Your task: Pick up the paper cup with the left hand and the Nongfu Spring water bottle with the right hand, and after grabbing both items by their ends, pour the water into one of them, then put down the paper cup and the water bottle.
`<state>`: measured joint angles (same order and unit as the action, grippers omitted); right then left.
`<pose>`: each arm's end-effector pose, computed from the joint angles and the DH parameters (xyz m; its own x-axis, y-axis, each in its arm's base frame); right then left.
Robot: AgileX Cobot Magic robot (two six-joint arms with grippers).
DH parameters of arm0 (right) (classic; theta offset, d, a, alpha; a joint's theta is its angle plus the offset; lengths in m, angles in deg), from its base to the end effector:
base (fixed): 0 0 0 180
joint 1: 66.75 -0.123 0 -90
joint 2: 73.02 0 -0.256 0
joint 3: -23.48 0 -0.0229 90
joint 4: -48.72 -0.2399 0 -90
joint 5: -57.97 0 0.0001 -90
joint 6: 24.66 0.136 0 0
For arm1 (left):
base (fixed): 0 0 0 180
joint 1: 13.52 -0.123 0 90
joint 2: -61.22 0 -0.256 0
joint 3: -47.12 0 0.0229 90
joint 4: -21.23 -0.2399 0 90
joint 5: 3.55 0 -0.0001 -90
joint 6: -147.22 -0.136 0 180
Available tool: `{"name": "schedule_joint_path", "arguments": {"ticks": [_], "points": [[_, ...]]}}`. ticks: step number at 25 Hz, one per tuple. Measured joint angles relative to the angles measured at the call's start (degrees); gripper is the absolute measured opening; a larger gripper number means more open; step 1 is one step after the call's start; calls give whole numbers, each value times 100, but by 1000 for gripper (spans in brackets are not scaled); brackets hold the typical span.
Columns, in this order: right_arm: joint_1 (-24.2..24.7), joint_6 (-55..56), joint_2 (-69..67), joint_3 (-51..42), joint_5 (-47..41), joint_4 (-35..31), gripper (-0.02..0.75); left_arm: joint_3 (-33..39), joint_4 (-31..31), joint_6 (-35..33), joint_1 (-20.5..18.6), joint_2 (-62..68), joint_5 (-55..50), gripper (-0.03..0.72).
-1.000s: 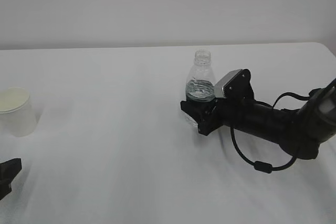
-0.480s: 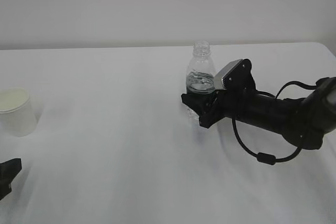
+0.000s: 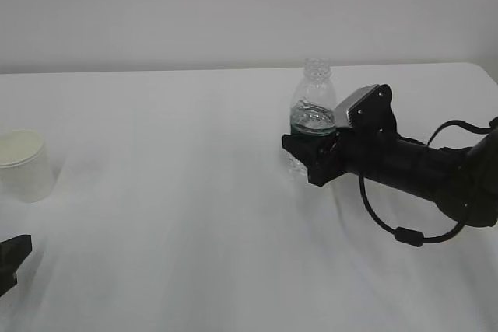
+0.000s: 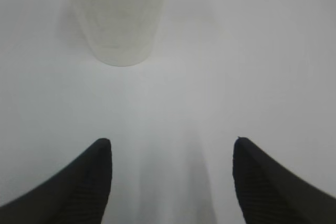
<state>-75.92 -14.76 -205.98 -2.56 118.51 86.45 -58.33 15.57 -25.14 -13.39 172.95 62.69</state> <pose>0.3766 0.1342 0.0656 -0.1211 -0.1821 -0.9758 -0.6793 0.7320 -0.0523 0.2084 -0.0127 0.0517 -0.5075 -0.0918 -0.8568 0.0331 0.9915 -0.1258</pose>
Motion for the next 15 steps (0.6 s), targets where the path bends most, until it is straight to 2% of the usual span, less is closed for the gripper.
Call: {"name": "schedule_joint_path", "arguments": {"ticks": [6, 15], "points": [[387, 51, 248, -371, 145, -53, 470, 0, 0, 0, 0, 0, 0, 515], [577, 28, 661, -649, 187, -104, 470, -168, -96, 0, 0, 0, 0, 515]]}}
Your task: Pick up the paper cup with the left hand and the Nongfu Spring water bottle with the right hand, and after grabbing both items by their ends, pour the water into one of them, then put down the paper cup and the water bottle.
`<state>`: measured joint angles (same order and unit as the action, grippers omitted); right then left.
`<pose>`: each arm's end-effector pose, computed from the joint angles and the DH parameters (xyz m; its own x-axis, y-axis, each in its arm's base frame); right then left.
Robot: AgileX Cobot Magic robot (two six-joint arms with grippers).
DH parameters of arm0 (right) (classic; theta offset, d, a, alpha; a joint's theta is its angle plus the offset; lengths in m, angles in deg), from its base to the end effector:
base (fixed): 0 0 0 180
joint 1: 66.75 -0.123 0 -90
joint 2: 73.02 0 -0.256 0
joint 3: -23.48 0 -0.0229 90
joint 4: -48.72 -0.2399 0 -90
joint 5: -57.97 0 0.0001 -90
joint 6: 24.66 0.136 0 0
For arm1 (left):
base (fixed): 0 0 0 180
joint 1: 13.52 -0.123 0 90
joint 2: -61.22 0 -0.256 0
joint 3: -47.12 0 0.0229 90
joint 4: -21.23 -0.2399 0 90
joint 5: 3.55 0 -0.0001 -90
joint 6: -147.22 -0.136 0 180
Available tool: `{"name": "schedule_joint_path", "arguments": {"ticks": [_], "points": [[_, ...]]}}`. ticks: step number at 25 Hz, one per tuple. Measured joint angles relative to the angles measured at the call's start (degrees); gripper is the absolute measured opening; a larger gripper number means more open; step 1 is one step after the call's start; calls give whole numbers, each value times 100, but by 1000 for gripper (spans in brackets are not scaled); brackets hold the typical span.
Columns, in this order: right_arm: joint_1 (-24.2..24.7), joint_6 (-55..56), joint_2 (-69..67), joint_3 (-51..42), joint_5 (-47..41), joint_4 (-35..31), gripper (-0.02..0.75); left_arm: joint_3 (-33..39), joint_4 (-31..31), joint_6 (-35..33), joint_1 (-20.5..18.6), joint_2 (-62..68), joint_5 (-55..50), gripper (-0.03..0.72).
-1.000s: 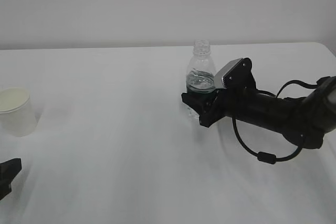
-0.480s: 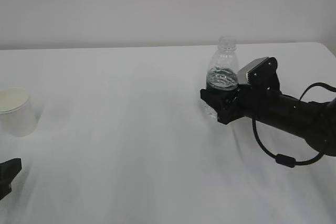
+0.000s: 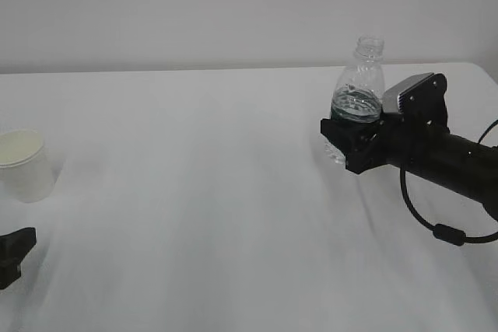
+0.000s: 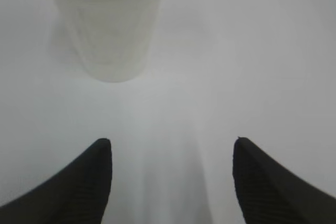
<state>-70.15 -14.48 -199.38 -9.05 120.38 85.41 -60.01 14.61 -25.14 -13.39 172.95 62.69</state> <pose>0.3675 0.0939 0.0896 -0.1174 -0.1378 -0.9835 -0.5925 0.8044 -0.0420 0.2171 -0.0148 0.0552 -0.4836 -0.0849 -0.8712 0.0533 0.9906 -0.1262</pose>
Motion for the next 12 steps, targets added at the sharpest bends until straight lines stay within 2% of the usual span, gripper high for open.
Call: {"name": "schedule_joint_path", "arguments": {"ticks": [12], "points": [[48, -7, 153, -85, 11, -49, 469, -570, -24, -11, 0, 79, 0, 515]]}}
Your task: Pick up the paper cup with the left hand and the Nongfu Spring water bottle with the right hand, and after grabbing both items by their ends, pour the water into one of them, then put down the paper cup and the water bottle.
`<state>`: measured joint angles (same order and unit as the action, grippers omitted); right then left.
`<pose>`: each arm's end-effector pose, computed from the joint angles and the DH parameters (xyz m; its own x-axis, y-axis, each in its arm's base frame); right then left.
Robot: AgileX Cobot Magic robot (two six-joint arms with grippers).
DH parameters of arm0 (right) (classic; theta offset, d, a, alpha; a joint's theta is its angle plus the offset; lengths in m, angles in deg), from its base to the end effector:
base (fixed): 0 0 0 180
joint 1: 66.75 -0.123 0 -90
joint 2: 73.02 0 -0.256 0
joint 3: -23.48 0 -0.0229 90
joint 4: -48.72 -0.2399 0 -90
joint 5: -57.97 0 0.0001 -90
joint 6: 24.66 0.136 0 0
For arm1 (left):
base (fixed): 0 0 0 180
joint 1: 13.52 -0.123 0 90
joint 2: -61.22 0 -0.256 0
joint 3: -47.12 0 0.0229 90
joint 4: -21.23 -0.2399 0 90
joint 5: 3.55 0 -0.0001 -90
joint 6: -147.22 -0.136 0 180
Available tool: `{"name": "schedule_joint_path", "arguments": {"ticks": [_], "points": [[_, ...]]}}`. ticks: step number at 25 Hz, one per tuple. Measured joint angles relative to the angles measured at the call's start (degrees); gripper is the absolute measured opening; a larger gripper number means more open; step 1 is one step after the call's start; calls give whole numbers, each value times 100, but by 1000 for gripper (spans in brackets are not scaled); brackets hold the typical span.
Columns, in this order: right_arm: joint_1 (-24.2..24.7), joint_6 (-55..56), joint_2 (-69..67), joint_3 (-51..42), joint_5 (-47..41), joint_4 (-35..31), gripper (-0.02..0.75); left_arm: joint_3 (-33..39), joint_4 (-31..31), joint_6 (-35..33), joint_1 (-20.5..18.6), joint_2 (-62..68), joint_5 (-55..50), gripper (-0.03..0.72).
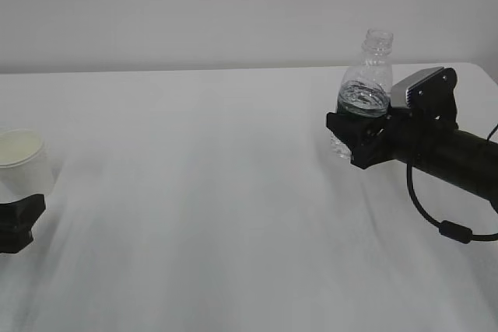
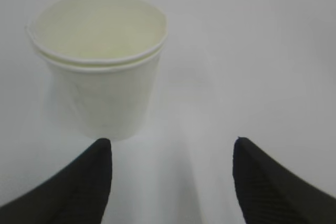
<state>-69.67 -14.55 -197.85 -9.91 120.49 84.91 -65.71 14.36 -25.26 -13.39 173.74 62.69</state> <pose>0.3661 0.0900 0.0966 -0.1060 -0.1321 -0.9855 -0.5791 0.8139 -0.0468 0.2460 -0.0154 0.0655 -0.4075 -0.0812 -0.9096 0.0691 0.9904 -0.1194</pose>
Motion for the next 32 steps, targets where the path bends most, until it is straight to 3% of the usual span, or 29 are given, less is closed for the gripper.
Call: {"name": "schedule_joint_path", "arguments": {"ticks": [24, 32], "points": [[0, -14, 0, 0, 3, 67, 468, -688, 11, -550, 0, 517, 0, 515], [0, -14, 0, 0, 49, 220, 468, -756, 356, -562, 0, 517, 0, 515]]}}
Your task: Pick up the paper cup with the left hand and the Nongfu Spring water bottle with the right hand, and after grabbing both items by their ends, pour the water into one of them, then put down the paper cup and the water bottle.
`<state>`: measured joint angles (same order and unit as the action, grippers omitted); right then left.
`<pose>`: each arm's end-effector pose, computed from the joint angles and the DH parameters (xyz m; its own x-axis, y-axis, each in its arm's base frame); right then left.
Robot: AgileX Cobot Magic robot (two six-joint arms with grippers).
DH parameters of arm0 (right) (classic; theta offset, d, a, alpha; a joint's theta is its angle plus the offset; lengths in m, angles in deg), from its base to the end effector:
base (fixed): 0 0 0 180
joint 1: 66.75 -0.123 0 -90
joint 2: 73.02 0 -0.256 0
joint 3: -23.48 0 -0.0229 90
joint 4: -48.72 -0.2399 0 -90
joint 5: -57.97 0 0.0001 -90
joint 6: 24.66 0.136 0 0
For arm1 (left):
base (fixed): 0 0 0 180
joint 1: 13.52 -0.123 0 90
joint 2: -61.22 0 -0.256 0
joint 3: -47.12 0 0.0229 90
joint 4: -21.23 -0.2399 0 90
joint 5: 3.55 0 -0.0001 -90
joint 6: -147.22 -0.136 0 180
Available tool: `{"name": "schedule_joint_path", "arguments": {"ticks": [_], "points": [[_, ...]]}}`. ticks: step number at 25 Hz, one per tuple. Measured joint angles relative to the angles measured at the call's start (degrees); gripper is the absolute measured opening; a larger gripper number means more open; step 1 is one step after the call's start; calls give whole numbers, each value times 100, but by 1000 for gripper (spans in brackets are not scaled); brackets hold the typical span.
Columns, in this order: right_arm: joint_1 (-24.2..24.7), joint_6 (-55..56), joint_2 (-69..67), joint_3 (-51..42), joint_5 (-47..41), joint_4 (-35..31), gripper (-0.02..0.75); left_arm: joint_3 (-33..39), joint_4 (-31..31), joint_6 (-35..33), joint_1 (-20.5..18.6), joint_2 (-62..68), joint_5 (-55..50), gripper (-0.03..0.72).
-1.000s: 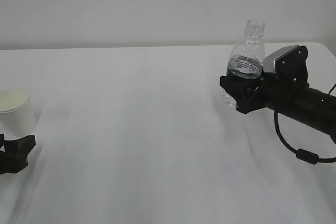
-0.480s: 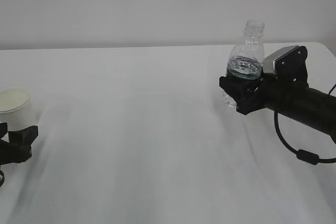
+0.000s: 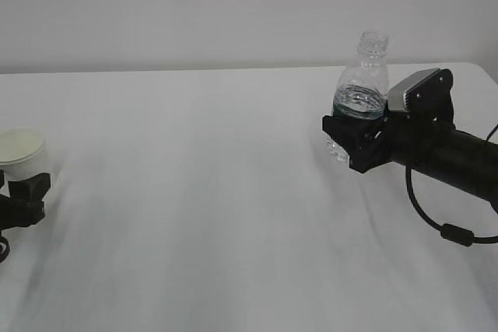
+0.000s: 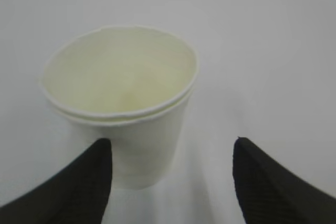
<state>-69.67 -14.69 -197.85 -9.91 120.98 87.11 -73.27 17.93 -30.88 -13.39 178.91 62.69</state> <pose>0.3633 0.0939 0.0967 -0.0922 -0.1468 -0.9849 -0.6091 0.7908 -0.0608 0.2798 -0.0078 0.0622 -0.3604 -0.0091 -0.9328 0.0478 0.9985 -0.0282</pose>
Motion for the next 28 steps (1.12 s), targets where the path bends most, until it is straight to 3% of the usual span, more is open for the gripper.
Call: {"name": "schedule_joint_path", "arguments": {"ticks": [8, 28], "points": [[0, 0, 0, 0, 26, 22, 468, 0, 331, 0, 0, 89, 0, 515], [0, -4, 0, 0, 64, 41, 468, -432, 490, -11, 0, 525, 0, 519]]}}
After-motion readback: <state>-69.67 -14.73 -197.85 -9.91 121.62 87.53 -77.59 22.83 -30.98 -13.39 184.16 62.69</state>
